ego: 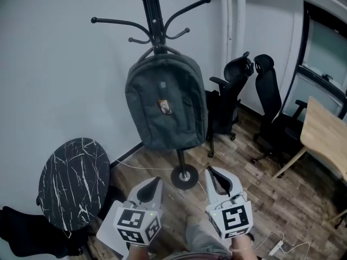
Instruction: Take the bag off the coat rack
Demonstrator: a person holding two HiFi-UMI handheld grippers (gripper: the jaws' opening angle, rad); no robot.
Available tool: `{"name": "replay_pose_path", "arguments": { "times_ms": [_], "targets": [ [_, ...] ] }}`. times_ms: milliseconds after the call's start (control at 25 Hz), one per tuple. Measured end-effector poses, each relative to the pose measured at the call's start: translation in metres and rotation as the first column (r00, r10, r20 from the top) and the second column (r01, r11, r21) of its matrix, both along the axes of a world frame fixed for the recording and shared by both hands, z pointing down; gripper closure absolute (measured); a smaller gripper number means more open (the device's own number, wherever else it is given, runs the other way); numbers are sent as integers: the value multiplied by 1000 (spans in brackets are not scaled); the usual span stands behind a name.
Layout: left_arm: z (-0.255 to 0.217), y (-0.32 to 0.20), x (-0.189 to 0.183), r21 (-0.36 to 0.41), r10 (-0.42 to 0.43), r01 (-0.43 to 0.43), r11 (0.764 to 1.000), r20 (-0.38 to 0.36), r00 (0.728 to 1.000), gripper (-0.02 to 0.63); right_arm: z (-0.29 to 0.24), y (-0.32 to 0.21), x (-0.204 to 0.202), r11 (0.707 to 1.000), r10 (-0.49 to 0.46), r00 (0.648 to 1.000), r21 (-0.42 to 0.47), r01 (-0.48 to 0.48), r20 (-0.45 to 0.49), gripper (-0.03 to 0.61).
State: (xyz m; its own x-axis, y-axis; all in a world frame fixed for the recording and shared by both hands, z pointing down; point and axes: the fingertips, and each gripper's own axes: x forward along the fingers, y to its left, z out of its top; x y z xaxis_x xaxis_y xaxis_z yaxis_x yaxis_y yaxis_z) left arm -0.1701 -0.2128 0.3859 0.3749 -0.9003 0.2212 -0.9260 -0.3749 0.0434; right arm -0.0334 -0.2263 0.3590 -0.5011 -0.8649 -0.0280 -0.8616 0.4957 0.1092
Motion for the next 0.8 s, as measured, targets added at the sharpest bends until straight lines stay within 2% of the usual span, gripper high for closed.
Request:
{"name": "replay_pose_path", "arguments": {
  "times_ms": [800],
  "targets": [
    [-18,-90,-26,43,-38,39,998,-19,999,601,-11,-94,-4,1000,2,1000,30,-2,-14,574]
  ]
}}
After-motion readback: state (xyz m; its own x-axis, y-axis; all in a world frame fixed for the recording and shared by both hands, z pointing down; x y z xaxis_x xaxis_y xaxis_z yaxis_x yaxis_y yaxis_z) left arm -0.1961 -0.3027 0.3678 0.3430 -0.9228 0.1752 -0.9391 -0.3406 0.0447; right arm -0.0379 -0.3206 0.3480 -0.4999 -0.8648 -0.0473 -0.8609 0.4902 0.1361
